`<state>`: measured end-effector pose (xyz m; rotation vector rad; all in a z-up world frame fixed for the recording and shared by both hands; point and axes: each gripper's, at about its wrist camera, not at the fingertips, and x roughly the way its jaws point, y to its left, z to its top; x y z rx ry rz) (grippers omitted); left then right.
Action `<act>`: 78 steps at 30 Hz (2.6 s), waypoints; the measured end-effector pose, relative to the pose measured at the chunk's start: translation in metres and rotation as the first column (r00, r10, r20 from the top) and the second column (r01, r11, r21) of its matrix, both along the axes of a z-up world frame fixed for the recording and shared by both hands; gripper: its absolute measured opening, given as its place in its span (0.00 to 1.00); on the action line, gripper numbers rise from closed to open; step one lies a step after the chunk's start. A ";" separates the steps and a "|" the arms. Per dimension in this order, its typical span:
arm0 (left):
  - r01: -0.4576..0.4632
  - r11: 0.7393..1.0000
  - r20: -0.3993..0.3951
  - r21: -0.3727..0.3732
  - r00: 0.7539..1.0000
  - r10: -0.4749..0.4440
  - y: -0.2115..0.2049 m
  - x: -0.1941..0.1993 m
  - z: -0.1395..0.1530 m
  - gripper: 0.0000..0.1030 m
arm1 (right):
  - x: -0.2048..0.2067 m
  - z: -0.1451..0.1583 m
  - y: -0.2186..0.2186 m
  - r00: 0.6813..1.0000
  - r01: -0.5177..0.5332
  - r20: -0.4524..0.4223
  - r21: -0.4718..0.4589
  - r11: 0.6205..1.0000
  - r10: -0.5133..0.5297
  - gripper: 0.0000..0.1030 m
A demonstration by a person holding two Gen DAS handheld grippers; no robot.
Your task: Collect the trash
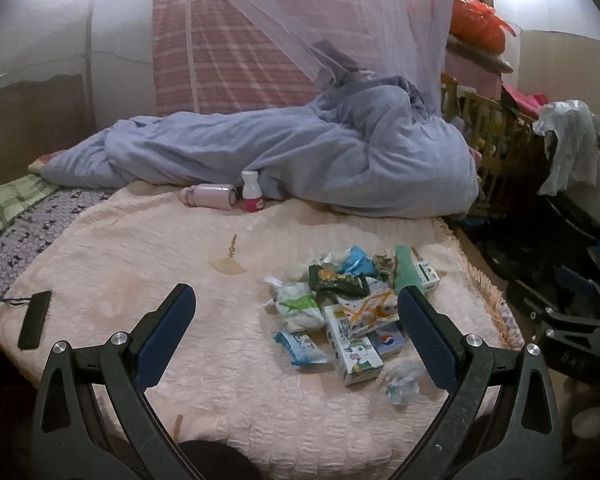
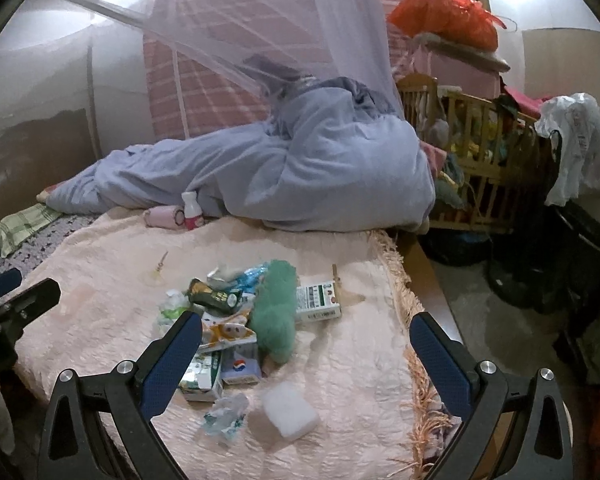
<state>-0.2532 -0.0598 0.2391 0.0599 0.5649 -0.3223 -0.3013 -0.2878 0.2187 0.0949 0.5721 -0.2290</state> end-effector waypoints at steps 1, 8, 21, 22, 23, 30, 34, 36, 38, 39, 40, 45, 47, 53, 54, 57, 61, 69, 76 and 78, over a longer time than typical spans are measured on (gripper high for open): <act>-0.007 1.000 0.005 0.002 1.000 0.007 0.000 -0.003 0.004 0.98 | -0.003 0.002 0.000 1.000 -0.008 0.007 0.001 1.000 0.008 1.00; -0.016 1.000 0.040 0.024 0.999 0.015 -0.002 -0.017 0.024 0.98 | -0.008 0.003 -0.008 1.000 -0.024 0.009 -0.025 0.999 0.024 1.00; 0.016 0.999 -0.021 -0.038 1.000 -0.017 0.003 -0.001 0.013 0.98 | 0.000 -0.005 -0.015 0.999 -0.013 -0.032 0.002 1.000 0.013 1.00; 0.018 0.999 -0.024 -0.042 1.000 -0.019 0.004 0.004 0.011 0.98 | 0.002 -0.006 -0.014 0.999 -0.013 -0.036 0.000 1.000 0.013 1.00; 0.018 0.999 -0.026 -0.046 0.999 -0.020 0.004 0.008 0.009 0.98 | 0.004 -0.007 -0.013 0.999 -0.013 -0.043 -0.007 1.000 0.012 1.00; 0.023 0.997 -0.042 -0.072 0.999 -0.026 -0.010 0.051 -0.009 0.98 | 0.040 -0.023 -0.011 0.995 -0.028 -0.098 -0.061 0.998 0.022 1.00; 0.020 0.997 -0.076 -0.079 0.997 -0.025 -0.029 0.091 -0.018 0.98 | 0.068 -0.035 -0.019 0.992 -0.057 -0.111 -0.044 0.997 0.052 1.00; 0.004 0.996 -0.080 -0.087 0.997 -0.011 -0.031 0.103 -0.018 0.98 | 0.089 -0.040 -0.024 0.988 -0.084 -0.131 -0.040 0.996 0.078 1.00; -0.028 0.997 -0.073 -0.071 0.997 0.022 -0.030 0.111 -0.016 0.98 | 0.105 -0.041 -0.026 0.984 -0.108 -0.144 -0.039 0.993 0.101 1.00; -0.032 0.997 -0.072 -0.064 0.997 0.028 -0.028 0.111 -0.015 0.98 | 0.111 -0.041 -0.026 0.984 -0.111 -0.146 -0.041 0.993 0.104 1.00; -0.038 0.998 -0.065 -0.051 0.997 0.035 -0.026 0.110 -0.014 0.98 | 0.116 -0.040 -0.026 0.983 -0.116 -0.151 -0.040 0.992 0.109 1.00; -0.024 0.999 -0.058 -0.023 0.998 0.023 -0.004 0.096 -0.024 0.98 | 0.125 -0.041 -0.018 0.980 -0.102 -0.169 0.002 0.995 0.101 1.00; 0.005 0.999 -0.058 -0.042 0.998 -0.007 0.006 0.088 -0.029 0.98 | 0.120 -0.038 -0.009 0.982 -0.097 -0.165 -0.018 0.995 0.093 1.00; 0.018 0.995 -0.078 -0.097 0.997 -0.026 0.024 0.060 -0.025 0.98 | 0.079 -0.021 0.005 0.992 -0.009 -0.128 -0.036 0.999 0.005 1.00; 0.027 0.996 -0.061 -0.083 0.998 -0.032 0.023 0.054 -0.022 0.98 | 0.073 -0.019 0.006 0.991 -0.008 -0.135 -0.035 0.999 0.003 1.00; 0.043 0.997 -0.038 -0.063 0.998 -0.045 0.021 0.041 -0.016 0.98 | 0.056 -0.015 0.007 0.990 0.024 -0.140 -0.040 0.999 -0.029 1.00; 0.052 0.996 -0.023 -0.078 0.998 -0.054 0.025 0.027 -0.007 0.98 | 0.037 -0.004 0.011 0.989 0.038 -0.142 -0.067 0.997 -0.047 1.00; 0.080 0.994 -0.016 -0.068 0.997 -0.081 0.031 0.014 0.002 0.98 | 0.019 0.008 0.025 0.992 0.054 -0.108 -0.080 0.995 -0.063 1.00; 0.107 0.992 -0.003 -0.061 0.994 -0.108 0.034 0.011 0.004 0.98 | 0.016 0.013 0.032 0.994 0.063 -0.084 -0.062 0.996 -0.068 1.00; 0.109 0.992 -0.008 -0.070 0.994 -0.110 0.035 0.012 0.002 0.98 | 0.016 0.013 0.034 0.994 0.060 -0.085 -0.060 0.996 -0.065 1.00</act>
